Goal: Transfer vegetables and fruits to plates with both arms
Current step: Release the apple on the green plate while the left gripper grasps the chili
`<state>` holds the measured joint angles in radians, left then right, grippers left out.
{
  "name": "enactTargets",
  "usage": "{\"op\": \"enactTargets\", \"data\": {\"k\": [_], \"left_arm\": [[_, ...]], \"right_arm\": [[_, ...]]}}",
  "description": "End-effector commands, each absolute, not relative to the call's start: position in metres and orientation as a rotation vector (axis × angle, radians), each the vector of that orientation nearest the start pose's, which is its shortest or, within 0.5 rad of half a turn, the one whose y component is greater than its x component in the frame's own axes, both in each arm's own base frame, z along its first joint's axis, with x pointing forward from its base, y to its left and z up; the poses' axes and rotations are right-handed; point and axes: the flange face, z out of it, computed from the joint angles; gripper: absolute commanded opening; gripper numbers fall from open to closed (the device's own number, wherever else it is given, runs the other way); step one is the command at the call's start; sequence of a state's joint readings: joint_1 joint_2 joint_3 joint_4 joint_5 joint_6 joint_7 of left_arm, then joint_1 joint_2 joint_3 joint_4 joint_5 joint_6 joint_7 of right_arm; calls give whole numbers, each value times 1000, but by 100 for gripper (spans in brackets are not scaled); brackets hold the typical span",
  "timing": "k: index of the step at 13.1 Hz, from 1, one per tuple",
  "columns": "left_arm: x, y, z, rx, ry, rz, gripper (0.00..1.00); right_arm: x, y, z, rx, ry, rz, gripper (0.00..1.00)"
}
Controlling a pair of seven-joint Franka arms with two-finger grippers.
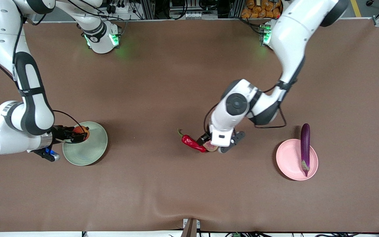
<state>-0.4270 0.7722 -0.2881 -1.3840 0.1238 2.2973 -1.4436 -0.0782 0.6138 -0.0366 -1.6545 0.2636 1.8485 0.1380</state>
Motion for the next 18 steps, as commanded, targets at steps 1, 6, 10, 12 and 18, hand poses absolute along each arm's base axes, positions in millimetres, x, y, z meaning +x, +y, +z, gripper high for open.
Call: {"op": "enactTargets", "data": {"k": [1, 6, 10, 12, 18], "left_arm": [[595, -496, 258, -3066, -1399, -121, 100], [579, -515, 206, -2978, -1552, -243, 96], [579, -509, 181, -2966, -1520, -246, 62], [580, -509, 181, -2978, -1514, -254, 9], [607, -480, 293, -3047, -1410, -342, 0]], "right_arm": [[620, -56, 225, -2823, 504, 598, 17], [636, -53, 241, -2815, 491, 554, 100], [677, 18, 318, -2728, 619, 501, 100], [684, 65, 324, -2743, 675, 481, 100], [694, 175, 345, -2618, 920, 403, 100]]}}
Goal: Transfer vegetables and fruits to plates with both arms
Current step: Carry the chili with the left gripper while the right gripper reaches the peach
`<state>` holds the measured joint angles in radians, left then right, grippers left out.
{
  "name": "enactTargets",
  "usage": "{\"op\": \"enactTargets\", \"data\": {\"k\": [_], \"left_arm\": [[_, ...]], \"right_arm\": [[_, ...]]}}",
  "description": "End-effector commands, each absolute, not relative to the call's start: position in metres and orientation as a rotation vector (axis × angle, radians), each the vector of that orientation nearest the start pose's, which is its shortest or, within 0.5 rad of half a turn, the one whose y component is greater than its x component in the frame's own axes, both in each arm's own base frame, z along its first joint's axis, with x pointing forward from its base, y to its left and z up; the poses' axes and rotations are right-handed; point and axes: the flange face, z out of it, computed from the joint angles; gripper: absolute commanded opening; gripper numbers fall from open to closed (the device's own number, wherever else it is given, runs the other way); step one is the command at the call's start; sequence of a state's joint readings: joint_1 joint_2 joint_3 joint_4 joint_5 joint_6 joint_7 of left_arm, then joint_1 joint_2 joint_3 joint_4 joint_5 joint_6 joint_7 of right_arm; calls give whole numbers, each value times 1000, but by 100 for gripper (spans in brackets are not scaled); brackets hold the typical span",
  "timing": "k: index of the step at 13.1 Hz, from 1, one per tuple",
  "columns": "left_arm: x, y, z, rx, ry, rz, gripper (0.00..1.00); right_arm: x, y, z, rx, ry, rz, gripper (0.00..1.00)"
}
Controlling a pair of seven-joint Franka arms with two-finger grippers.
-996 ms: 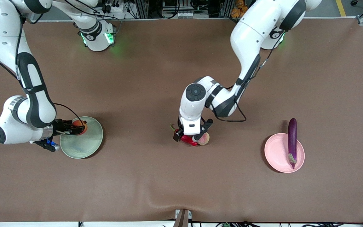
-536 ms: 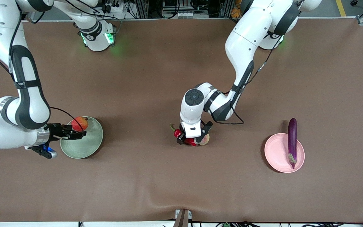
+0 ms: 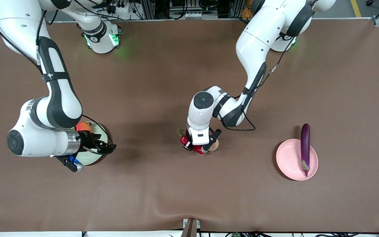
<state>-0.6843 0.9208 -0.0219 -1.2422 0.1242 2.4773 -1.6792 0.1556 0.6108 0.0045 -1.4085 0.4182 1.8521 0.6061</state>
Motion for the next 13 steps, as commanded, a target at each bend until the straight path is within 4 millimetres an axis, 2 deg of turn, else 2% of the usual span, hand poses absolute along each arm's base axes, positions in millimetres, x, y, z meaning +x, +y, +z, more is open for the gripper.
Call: {"op": "enactTargets", "data": {"k": [1, 2, 3, 4, 5, 6, 7, 9, 10, 12, 13], "left_arm": [[613, -464, 316, -3036, -1323, -331, 0], [622, -444, 339, -3050, -1225, -318, 0], [634, -418, 355, -3066, -1159, -302, 0], [645, -393, 372, -3095, -1110, -289, 0], [652, -362, 382, -3114, -1015, -272, 0], [652, -329, 387, -3121, -893, -241, 0], [650, -294, 388, -3121, -781, -222, 0], [648, -216, 388, -3114, -599, -186, 0], [648, -183, 382, -3107, -548, -156, 0], [646, -123, 353, -3095, -429, -62, 0], [646, -96, 340, -3096, -359, -23, 0]], "right_arm": [[692, 204, 345, -2592, 960, 381, 100], [690, 229, 345, -2579, 983, 336, 100], [689, 249, 338, -2562, 1021, 308, 100], [684, 277, 331, -2551, 1039, 281, 100], [682, 299, 321, -2520, 1090, 242, 100], [674, 331, 313, -2492, 1126, 208, 100], [664, 368, 306, -2453, 1155, 160, 100], [653, 426, 291, -2345, 1237, 103, 100], [648, 452, 284, -2311, 1273, 110, 100], [640, 488, 270, -2277, 1313, 128, 100], [633, 497, 260, -2299, 1299, 123, 100]]}}
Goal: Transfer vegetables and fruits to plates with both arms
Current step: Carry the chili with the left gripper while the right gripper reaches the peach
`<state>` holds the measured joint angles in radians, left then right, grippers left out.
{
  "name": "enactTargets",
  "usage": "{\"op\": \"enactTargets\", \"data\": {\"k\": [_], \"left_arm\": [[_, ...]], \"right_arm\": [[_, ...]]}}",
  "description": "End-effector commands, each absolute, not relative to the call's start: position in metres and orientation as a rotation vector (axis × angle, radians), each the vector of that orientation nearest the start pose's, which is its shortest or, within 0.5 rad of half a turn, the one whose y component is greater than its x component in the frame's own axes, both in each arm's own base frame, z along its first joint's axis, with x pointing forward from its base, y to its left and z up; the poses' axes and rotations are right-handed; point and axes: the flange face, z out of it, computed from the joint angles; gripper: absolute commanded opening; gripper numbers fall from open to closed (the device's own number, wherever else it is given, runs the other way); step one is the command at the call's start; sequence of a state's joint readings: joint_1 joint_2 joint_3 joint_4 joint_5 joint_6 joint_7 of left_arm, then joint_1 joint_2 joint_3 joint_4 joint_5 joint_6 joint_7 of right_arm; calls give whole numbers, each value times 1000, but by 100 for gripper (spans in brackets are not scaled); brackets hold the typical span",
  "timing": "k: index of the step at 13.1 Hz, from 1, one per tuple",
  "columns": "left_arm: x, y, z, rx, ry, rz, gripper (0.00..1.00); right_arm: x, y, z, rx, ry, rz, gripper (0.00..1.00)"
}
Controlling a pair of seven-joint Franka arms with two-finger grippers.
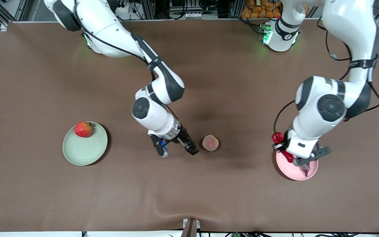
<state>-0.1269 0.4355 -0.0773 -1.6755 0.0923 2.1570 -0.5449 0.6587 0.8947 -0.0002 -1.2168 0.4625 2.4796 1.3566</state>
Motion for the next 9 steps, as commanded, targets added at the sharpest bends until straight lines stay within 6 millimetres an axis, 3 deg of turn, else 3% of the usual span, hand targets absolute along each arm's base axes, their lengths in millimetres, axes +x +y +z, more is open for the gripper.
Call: {"op": "enactTargets", "data": {"k": [1, 4, 6, 8, 9], "left_arm": [[647, -72, 331, -3098, -320, 2, 0], [644, -64, 288, -3097, -298, 41, 0], [640, -51, 265, -3103, -257, -4, 0], [642, -49, 249, -3109, -243, -2, 0], [646, -49, 251, -3111, -242, -14, 0]], "right_arm": [[626, 506, 253, -2319, 1282, 109, 100], [614, 521, 227, -2317, 1291, 70, 100], [615, 525, 224, -2309, 1287, 65, 100], [616, 526, 222, -2264, 1302, 40, 100], [612, 531, 213, -2256, 1306, 33, 100]]}}
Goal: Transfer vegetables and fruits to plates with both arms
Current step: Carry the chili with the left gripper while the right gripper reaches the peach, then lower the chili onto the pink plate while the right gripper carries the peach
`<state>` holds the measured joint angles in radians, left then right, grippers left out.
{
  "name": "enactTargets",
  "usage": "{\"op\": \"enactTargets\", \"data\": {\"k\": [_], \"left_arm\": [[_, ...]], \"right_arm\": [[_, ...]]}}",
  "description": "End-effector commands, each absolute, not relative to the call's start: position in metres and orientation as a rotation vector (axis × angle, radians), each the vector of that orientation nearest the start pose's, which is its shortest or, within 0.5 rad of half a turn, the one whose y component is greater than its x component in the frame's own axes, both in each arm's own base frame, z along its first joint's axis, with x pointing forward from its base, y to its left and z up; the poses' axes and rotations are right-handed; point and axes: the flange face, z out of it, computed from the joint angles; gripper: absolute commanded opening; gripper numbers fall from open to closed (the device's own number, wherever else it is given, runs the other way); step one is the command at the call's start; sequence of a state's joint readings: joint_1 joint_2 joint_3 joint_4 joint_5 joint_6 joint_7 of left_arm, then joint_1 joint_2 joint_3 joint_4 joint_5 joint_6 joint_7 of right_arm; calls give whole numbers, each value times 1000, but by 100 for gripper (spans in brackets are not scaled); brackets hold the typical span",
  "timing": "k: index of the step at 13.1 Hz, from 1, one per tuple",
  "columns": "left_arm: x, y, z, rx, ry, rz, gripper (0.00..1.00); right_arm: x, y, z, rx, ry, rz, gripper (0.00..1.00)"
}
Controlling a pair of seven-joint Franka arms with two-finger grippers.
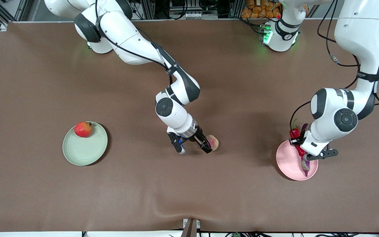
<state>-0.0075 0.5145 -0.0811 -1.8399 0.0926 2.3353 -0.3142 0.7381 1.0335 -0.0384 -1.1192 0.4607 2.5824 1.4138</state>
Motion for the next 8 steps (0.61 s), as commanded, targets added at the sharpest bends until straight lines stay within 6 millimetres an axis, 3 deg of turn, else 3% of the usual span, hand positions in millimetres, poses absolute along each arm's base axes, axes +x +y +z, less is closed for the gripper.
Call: {"op": "enactTargets", "data": {"k": [1, 5, 7, 8], "left_arm": [[665, -50, 260, -3123, -276, -53, 0], [688, -51, 258, -3131, -301, -73, 0], [696, -47, 253, -3181, -408, -61, 0], [701, -50, 257, -3207, -456, -72, 0]], "right_arm": [[608, 535, 206, -2258, 1308, 34, 100], [595, 544, 189, -2292, 1294, 44, 100], [594, 545, 183, -2287, 1296, 37, 96], [594, 547, 184, -2256, 1286, 7, 57]]}}
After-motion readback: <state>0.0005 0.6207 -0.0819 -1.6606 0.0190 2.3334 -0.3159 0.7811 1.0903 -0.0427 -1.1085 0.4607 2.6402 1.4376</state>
